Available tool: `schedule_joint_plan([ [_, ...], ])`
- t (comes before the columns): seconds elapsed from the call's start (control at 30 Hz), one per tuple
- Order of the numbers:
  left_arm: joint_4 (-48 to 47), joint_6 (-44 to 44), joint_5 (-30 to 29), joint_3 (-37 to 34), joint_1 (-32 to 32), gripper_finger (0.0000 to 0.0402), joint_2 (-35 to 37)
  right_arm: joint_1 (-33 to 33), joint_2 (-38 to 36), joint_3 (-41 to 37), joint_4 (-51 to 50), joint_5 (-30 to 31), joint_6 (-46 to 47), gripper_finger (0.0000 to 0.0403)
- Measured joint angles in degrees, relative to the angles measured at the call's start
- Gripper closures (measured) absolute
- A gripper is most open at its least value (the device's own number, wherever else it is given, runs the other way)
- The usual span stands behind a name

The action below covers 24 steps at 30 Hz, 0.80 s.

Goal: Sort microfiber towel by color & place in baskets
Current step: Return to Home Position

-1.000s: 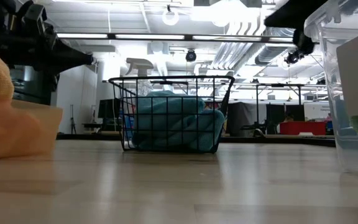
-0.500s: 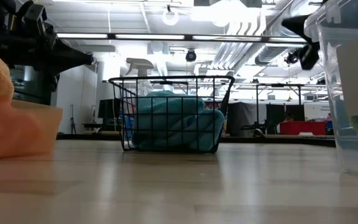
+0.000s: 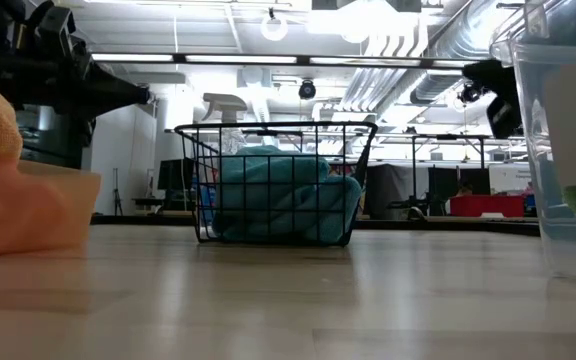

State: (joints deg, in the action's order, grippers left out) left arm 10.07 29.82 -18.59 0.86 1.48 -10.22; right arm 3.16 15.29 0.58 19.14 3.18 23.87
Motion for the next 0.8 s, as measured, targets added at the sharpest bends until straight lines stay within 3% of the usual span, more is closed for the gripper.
schedule_joint_plan([
  [0.37,0.0,0.0,0.0,0.0,0.0,0.0401,0.0,0.0,0.0,0.0,-10.1,0.0,0.1,0.0403],
  [0.8,0.0,0.0,0.0,0.0,0.0,0.0401,0.0,0.0,0.0,0.0,-13.0,0.1,0.1,0.0403],
])
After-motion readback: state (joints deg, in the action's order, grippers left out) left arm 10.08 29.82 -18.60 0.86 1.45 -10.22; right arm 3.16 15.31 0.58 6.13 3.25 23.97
